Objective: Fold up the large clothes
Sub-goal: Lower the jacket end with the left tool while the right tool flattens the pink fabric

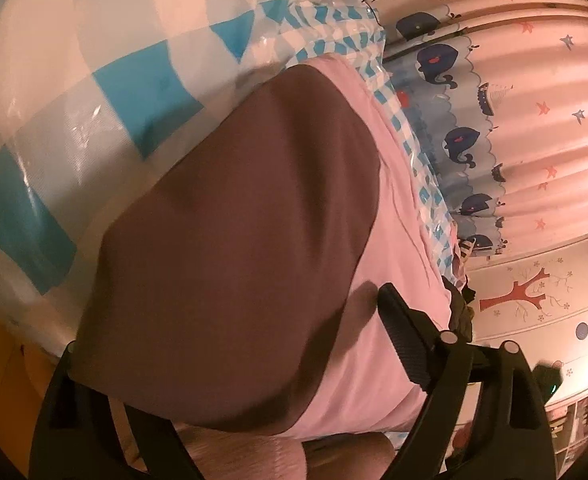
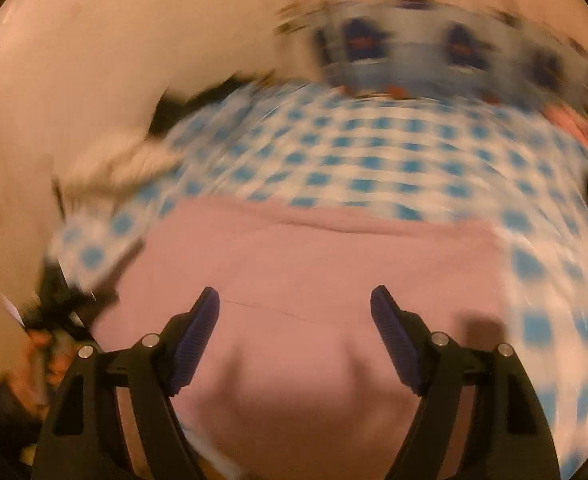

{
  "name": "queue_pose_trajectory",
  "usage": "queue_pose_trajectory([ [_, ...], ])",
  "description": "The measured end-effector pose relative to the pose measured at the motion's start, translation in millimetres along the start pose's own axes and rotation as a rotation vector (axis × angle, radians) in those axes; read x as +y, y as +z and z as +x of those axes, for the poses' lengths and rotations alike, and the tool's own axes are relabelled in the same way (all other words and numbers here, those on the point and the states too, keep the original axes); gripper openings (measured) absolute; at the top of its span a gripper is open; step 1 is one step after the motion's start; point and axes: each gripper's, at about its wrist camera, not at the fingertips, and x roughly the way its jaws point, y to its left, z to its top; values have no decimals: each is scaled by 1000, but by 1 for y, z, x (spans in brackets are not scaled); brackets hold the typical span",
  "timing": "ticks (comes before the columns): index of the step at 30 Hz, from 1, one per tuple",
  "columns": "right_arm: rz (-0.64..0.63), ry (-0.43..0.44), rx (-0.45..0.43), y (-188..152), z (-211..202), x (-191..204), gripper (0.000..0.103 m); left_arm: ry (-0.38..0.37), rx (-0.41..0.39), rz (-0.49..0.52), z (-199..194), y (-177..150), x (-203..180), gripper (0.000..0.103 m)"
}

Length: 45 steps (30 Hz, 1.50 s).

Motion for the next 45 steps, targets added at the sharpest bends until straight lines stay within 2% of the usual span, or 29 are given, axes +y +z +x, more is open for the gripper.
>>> queue_pose_trajectory([
  [2, -66, -32, 69, 2, 46, 17, 75, -5, -2, -8, -1, 1, 0, 82],
  [3, -96, -74, 149, -6, 84, 21, 75, -7, 0, -10, -1, 1, 1, 82],
  [4, -110, -96, 212, -22, 104, 19, 82, -10, 0, -9, 0, 1, 2, 82],
  [5, -118, -109, 270, -36, 128, 17, 83, -12, 0, -6, 0, 0, 3, 82],
  [7, -95, -90, 274, -44, 136, 9, 83, -12, 0, 5, -1, -1, 3, 82],
  [8, -63, -65, 282, -38, 129, 8, 83, -8, -3, 13, -2, -2, 2, 82],
  [10, -39, -34, 235, -24, 110, 8, 83, 9, -10, 31, -1, -3, 2, 82],
  [12, -95, -68, 156, 1, 95, 19, 83, 24, -34, 41, -1, -6, 1, 83],
  [13, -109, -82, 137, 15, 96, 21, 87, 28, -46, 41, -1, -8, 0, 83],
  [15, -121, -126, 138, 38, 117, 23, 88, 34, -72, 41, -3, -11, -2, 83],
  [17, -120, -151, 172, 53, 148, 18, 88, 36, -87, 40, -5, -12, -3, 83],
  [19, -111, -219, 277, 50, 204, 7, 92, 48, -96, 50, -6, -13, -5, 83],
  [20, -96, -205, 360, 40, 232, -1, 94, 46, -101, 61, -7, -14, -6, 83],
  [21, -76, -191, 378, 34, 243, -6, 95, 39, -111, 75, -9, -14, -9, 83],
  [23, -53, -182, 372, 34, 238, -11, 95, 49, -115, 107, -11, -14, -16, 83],
  [25, -34, -157, 339, 40, 218, -10, 95, 63, -99, 95, -8, -14, -14, 84],
  [28, -92, -133, 244, 32, 160, 6, 95, 46, -96, 62, -7, -12, -6, 85],
  [30, -136, -141, 227, 15, 135, 17, 95, 37, -96, 51, -8, -12, -3, 85],
  [32, -180, -166, 254, -4, 134, 24, 95, 38, -99, 44, -7, -12, -3, 85],
  [33, -218, -182, 301, -20, 145, 28, 96, 41, -102, 44, -6, -13, -3, 85],
  [35, -210, -177, 276, -35, 153, 24, 96, 46, -111, 48, -6, -15, -8, 86],
  [38, -126, -150, 286, -25, 144, 19, 96, 64, -122, 74, -7, -17, -16, 86],
  [41, -115, -140, 196, -23, 116, 25, 96, 64, -123, 71, -8, -17, -16, 86],
  [42, -128, -156, 200, -28, 116, 27, 96, 63, -123, 64, -8, -17, -14, 86],
  [44, -146, -171, 265, -42, 130, 27, 96, 59, -121, 42, -6, -16, -10, 86],
  [45, -144, -161, 258, -48, 135, 25, 97, 54, -118, 30, -5, -15, -8, 86],
])
